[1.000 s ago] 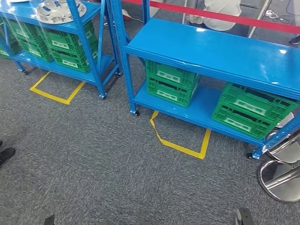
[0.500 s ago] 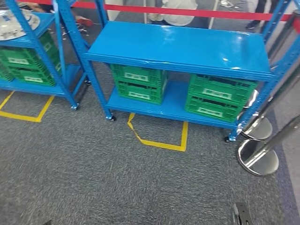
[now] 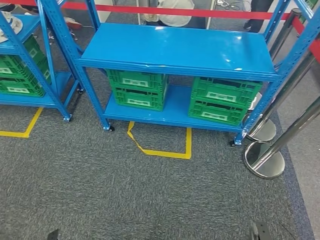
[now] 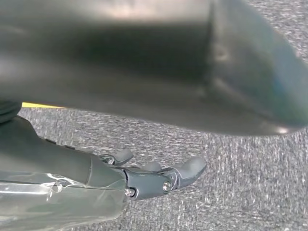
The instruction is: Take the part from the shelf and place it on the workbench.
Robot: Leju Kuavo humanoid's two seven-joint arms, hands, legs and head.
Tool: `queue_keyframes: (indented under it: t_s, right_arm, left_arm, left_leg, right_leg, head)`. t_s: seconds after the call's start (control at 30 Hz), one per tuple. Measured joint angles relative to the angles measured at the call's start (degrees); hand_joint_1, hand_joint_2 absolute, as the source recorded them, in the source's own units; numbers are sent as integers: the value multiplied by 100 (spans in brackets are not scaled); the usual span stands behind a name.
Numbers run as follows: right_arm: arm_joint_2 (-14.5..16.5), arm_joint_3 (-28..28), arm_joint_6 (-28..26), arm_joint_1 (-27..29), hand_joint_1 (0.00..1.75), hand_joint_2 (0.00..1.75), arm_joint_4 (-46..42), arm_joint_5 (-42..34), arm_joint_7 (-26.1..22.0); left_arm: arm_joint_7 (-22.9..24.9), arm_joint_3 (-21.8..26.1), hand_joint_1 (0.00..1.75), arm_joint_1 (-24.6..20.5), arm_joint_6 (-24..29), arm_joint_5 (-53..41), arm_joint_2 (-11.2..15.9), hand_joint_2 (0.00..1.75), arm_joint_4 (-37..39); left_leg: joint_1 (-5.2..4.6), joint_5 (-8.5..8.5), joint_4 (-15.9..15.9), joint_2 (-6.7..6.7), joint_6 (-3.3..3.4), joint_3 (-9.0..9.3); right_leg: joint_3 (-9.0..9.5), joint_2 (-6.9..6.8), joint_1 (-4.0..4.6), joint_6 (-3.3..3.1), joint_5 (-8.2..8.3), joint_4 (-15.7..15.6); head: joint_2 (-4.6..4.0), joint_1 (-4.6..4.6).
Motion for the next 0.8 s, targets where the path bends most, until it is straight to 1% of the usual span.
queue_keyframes:
  t_s: [0.03,0.07,0.1,0.13,0.17,0.27,0.3,0.33,0.47,0.67,0.8]
  right_arm:
    - [0,1,-2,-4,0,0,0,-5,0]
    - [0,1,-7,-13,0,0,-1,-10,-1]
    - [0,2,-17,-19,0,0,-1,-13,2]
    - [0,3,-43,-18,0,0,-1,-14,11]
    - [0,4,-77,-15,0,0,-1,-14,25]
    - [0,7,-183,7,0,0,0,-24,86]
    - [0,7,-207,9,0,0,0,-29,109]
    - [0,7,-230,8,0,0,0,-34,135]
    - [0,13,-321,7,0,0,0,-50,234]
    - [0,21,-598,8,0,0,1,-41,342]
    - [0,25,-630,8,0,175,2,-40,357]
  left_arm:
    - [0,0,0,-3,2,0,-3,0,0]
    - [0,0,0,-4,3,0,-3,0,0]
    - [0,0,0,-9,5,1,-2,0,0]
    - [-1,0,0,-14,7,2,1,0,0]
    - [-1,-1,0,-17,7,3,4,0,0]
    - [-2,-2,0,-25,7,6,7,0,0]
    - [-2,-2,0,-31,7,7,7,0,0]
    - [-2,-2,0,-36,7,7,7,0,0]
    - [-2,-2,0,-38,7,0,8,175,0]
    - [-1,-2,0,-37,7,-12,8,175,0]
    - [0,-2,0,-37,7,-15,8,175,0]
  left_leg:
    - [-10,-20,4,48,-20,28]
    - [-20,-37,13,88,-45,42]
    - [-30,-49,25,126,-70,47]
    - [-41,-55,36,153,-91,38]
    - [-46,-66,49,169,-76,29]
    - [-60,-83,61,194,37,31]
    - [-58,-74,55,195,45,34]
    - [-54,-68,49,195,38,36]
    - [-44,-42,21,189,-10,40]
    - [-36,-32,1,186,-111,39]
    - [-35,-36,1,186,-128,40]
  right_leg:
    - [203,-114,20,-22,128,-401]
    - [370,-201,40,-48,208,-700]
    - [452,-261,61,-74,222,-853]
    - [457,-268,76,-100,220,-858]
    - [461,-228,74,-109,229,-855]
    - [451,-182,77,-110,234,-858]
    - [452,-176,85,-114,231,-859]
    - [452,-176,91,-123,227,-858]
    - [449,-180,106,-147,220,-857]
    - [443,-183,111,-165,219,-852]
    - [444,-183,106,-171,220,-851]
  head:
    - [0,21]
    - [0,38]
    - [0,44]
    - [0,36]
    - [0,19]
    - [0,-68]
    - [0,-96]
    - [0,-115]
    - [0,-156]
    - [0,-178]
    - [0,-173]
